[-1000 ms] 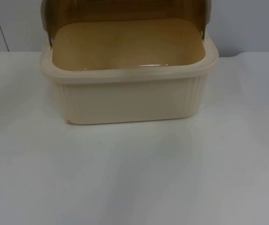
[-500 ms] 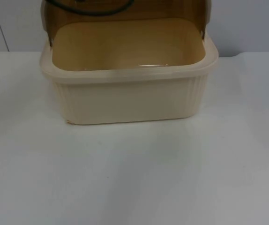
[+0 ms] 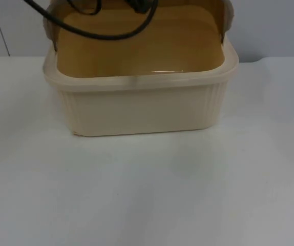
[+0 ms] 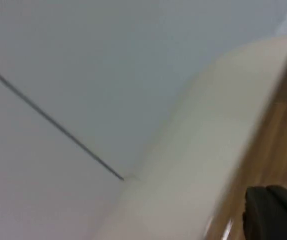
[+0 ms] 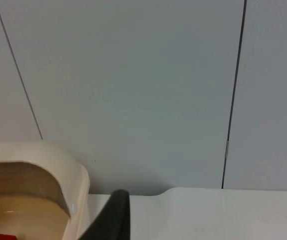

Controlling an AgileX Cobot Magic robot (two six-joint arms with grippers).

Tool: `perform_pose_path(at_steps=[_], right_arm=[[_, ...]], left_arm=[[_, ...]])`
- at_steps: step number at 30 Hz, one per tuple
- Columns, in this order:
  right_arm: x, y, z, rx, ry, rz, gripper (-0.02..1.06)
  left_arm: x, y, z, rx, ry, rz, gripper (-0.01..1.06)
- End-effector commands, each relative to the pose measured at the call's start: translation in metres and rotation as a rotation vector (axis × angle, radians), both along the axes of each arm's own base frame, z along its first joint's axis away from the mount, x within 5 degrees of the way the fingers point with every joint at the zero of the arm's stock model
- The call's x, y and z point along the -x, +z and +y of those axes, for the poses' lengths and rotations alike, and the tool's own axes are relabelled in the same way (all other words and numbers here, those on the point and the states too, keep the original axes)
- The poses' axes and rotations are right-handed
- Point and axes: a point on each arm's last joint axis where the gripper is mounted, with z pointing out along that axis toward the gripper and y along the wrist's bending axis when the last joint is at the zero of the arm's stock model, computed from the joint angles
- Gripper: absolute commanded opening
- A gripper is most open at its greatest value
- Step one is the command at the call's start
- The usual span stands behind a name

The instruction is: Open the box lid with the left hand, place the block into the box with the right hand, then close the box lid with the left hand.

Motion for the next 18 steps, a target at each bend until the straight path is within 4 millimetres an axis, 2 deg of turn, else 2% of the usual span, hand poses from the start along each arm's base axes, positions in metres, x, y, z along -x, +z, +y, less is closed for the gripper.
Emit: perform_pose_path(at_steps=[1,7,10,15,18], right_arm=[[0.000,0.000,-0.001,0.002,-0.005,-0.001,1.05],[0.000,0.000,-0.001,-0.012,-0.007,0.000,1.05],[0.001,0.001,-0.001,-0.015,-0.006,-0.003,1.05],[0.002,0.001,0.000,-0.022,-0.007,-0.003,1.05],[0.002,0.001,0.000,-0.036,-0.010,-0.002,1.05]], left_arm=[[0.009,-0.011,0.000,-0.019,-0.016,0.036,0.00],[0.031,-0.029,0.000,-0.084,-0.025,0.077,0.00],[0.045,-0.045,0.000,-0.110,-0.041,0.126,0.00],[0.056,-0.060,0.000,-0.129,-0.052,0.177,0.00],[0.060,-0.062,-0.002,-0.132,-0.060,0.184,0.00]])
